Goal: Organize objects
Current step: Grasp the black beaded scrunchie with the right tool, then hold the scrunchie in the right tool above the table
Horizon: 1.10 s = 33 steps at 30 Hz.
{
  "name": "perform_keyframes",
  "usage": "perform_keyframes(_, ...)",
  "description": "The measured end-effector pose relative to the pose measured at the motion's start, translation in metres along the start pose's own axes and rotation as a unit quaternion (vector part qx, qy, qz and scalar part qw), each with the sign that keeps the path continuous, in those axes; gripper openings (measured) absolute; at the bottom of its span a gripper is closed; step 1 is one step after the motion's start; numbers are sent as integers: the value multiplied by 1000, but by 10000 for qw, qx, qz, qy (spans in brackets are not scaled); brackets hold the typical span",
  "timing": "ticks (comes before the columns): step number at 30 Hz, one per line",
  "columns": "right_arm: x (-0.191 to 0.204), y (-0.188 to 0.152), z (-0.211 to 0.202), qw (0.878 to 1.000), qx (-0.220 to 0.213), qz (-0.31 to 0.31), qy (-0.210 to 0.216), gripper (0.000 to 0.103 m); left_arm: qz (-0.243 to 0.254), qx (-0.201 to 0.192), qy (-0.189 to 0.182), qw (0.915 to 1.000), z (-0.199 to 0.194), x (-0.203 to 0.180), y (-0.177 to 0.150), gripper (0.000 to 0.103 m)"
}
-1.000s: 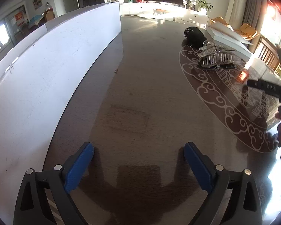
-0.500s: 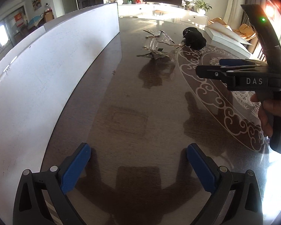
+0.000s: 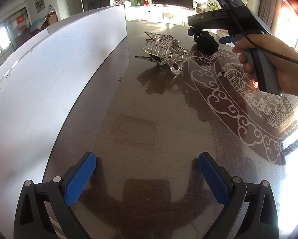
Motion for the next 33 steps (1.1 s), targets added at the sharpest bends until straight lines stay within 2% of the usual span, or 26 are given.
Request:
perform_keyframes(1, -1, 0, 3, 10000, -5, -29, 23, 82, 0, 0, 0, 10000, 0, 0, 0, 103)
perform_keyframes(2, 0, -2, 6, 10000, 33, -79, 49, 49, 0, -1, -1, 10000, 0, 0, 0, 103)
perform_keyframes(3, -1, -6, 8, 9999, 88, -123, 37, 39, 0, 0, -1, 10000, 0, 0, 0, 103)
perform_keyframes(4, -3, -10, 4, 9999, 28, -96, 58, 36, 0, -3, -2, 10000, 0, 0, 0, 103)
perform_keyframes(6, -13, -22, -13, 9998, -166, 22, 141, 36, -3, -4, -1, 10000, 0, 0, 0, 103)
perform_keyframes(10, -32, -62, -56, 9993, -226, 15, 280, 36, -1, -4, -2, 10000, 0, 0, 0, 103)
perform_keyframes(15, -60, -123, -129, 9995, -171, -190, 207, 36, -1, -6, -1, 10000, 0, 1, 0, 103)
perform_keyframes(20, -70, -180, -201, 9987, -151, -467, 112, 36, -1, -11, -1, 10000, 0, 1, 0, 103)
perform_keyframes(24, -76, -216, -239, 9988, -241, -422, 32, 36, -2, -14, -2, 10000, 0, 1, 0, 103)
perform_keyframes(25, -77, -220, -245, 9989, -273, -368, -2, 39, -2, -13, -2, 10000, 0, 1, 0, 103)
perform_keyframes(27, -79, -228, -252, 9991, -298, -280, -119, 57, -1, -14, -2, 10000, 0, 1, 0, 103)
perform_keyframes(28, -80, -232, -253, 9991, -287, -246, -189, 76, -1, -15, -2, 10000, 0, 1, 0, 103)
perform_keyframes(29, -82, -235, -253, 9991, -287, -219, -234, 87, -1, -18, -2, 10000, 0, 1, 0, 103)
perform_keyframes(33, -81, -239, -246, 9993, -156, -204, -261, 88, 1, -27, 1, 10000, 0, 2, 1, 103)
Point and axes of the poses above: each gripper's, at about its wrist camera, not at the fingertips, and z roughly the way its jaws point, x to its left, y to its top, the point moved 2 cm from there along z, roughly the way its jaws point, and after that the axes turned 13 degrees about -x, right-handed, at the moved point
